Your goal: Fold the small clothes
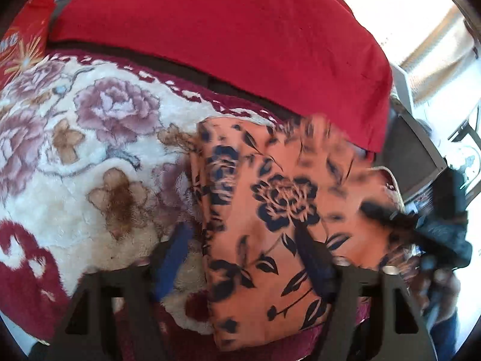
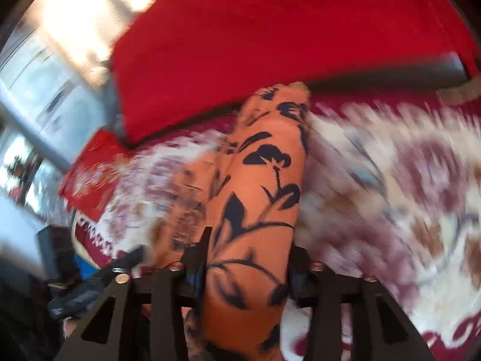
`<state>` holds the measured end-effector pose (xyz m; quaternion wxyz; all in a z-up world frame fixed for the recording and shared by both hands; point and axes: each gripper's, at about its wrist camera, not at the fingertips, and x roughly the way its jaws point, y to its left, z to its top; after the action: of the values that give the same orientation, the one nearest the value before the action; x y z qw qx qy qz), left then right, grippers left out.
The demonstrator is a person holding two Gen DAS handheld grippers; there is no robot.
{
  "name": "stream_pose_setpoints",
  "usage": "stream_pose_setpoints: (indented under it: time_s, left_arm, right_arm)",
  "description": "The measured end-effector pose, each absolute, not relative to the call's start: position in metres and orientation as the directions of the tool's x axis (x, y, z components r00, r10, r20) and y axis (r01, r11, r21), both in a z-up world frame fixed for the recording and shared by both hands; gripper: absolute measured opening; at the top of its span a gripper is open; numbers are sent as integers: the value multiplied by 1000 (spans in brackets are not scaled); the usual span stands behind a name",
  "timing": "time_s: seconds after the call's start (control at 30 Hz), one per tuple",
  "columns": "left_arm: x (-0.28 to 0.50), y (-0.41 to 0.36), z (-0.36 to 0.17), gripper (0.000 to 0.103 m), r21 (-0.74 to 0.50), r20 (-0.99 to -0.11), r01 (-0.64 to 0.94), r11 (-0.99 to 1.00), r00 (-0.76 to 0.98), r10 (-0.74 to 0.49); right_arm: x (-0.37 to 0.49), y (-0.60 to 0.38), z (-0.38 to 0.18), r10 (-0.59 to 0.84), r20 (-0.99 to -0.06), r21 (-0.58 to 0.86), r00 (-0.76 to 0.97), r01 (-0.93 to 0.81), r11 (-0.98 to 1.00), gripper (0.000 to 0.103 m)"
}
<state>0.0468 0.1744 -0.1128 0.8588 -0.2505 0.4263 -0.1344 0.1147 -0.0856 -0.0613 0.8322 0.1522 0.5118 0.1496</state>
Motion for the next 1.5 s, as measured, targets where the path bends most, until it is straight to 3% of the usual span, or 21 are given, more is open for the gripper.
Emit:
stream_pose_setpoints:
  time_s: [0.1,0.13,0.2,0.4,0.43,0.47,0.5,0.57,0.6,0.67,0.8,0.93,0.97,1.0,1.03,1.1,1.23,1.37,1.5]
  left_arm:
    - [55,187,-132,84,-565,-708,-86,821,562,-428]
    - [56,192,-139,84,-594,-704,-112,797,552,-447]
    - [59,196,-148,84,-636,-693,-125,761,527,-492]
    - [84,171,-167,84,-679,-680,-97,727,455,-575]
    - [87,168,-172,80,-692,-673,-99,715,447,-589]
    - [90,166,-176,53,-706,-660,-89,703,442,-608]
    - [93,163,-177,41,-729,-640,-65,682,418,-644]
    - [91,161,-165,31,-700,-651,-38,713,444,-615]
    - [88,156,-151,30,-662,-665,-8,750,468,-582]
    - [91,150,-133,29,-637,-665,16,771,494,-560]
    - [112,119,-82,29,-603,-617,127,788,552,-561]
    - [139,74,-68,34,-548,-619,188,815,563,-547]
    - [144,65,-73,43,-524,-637,184,832,564,-525]
    - [154,54,-87,52,-481,-684,161,862,546,-484]
    - [162,45,-101,68,-426,-746,129,896,510,-428]
    - [169,41,-124,72,-377,-814,79,923,447,-371]
    - [144,64,-120,76,-447,-765,39,893,501,-405]
    - [132,63,-111,76,-390,-767,79,917,524,-371]
    - [129,61,-116,76,-378,-780,66,923,514,-356]
  right_arm:
    - [110,-128,-91,453,-786,504,421,13,863,60]
    - [107,-135,-93,482,-761,540,434,12,842,68]
    - [106,-137,-91,504,-735,563,453,-4,826,74]
    - [135,-124,-107,533,-751,560,390,-54,827,76]
    - [139,-118,-115,545,-762,559,350,-69,826,72]
    - [142,-110,-121,556,-770,559,314,-88,824,67]
    - [143,-103,-121,552,-777,546,302,-112,830,59]
    - [139,-95,-109,519,-792,496,321,-157,854,49]
    - [136,-94,-98,505,-792,473,342,-179,863,42]
    - [132,-94,-71,502,-771,454,392,-216,865,39]
    - [129,-118,-29,481,-730,433,486,-217,875,39]
    - [139,-163,-20,477,-695,470,538,-163,868,43]
    - [144,-173,-27,472,-698,481,538,-136,866,48]
    - [149,-184,-40,443,-717,474,537,-89,876,67]
    - [152,-195,-53,395,-746,455,536,-23,890,81]
    - [147,-209,-80,356,-785,450,507,72,890,81]
    - [117,-208,-88,369,-761,468,534,57,882,81]
    - [103,-205,-83,374,-742,484,557,58,873,81]
    - [96,-194,-79,319,-769,401,554,29,916,81]
